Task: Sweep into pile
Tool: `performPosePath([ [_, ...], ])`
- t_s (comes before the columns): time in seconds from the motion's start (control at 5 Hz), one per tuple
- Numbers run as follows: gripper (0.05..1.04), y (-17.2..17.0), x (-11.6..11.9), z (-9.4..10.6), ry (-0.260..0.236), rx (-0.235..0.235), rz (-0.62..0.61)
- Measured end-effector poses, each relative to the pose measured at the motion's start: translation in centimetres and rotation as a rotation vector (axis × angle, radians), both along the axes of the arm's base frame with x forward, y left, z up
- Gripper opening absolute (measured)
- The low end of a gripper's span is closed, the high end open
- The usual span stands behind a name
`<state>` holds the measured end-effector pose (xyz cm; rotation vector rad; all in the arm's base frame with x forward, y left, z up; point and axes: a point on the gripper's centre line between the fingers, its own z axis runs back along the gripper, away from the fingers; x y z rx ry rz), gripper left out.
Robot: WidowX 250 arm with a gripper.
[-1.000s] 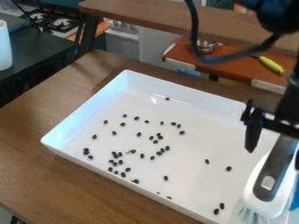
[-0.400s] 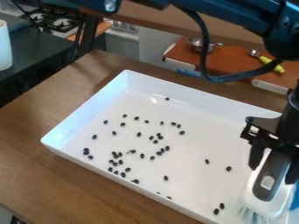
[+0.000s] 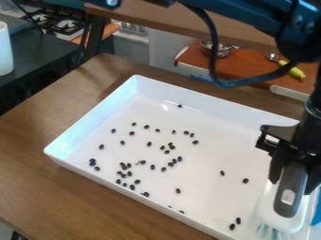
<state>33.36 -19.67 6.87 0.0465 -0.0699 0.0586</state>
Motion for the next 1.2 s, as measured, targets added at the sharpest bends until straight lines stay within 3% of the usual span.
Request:
performPosePath([
  [0.6,0.497,4.3,0.1,-0.2,0.039,0.038,0.031],
  [1.2,0.497,9.6,-0.5,-0.3,0.064,0.106,0.052],
])
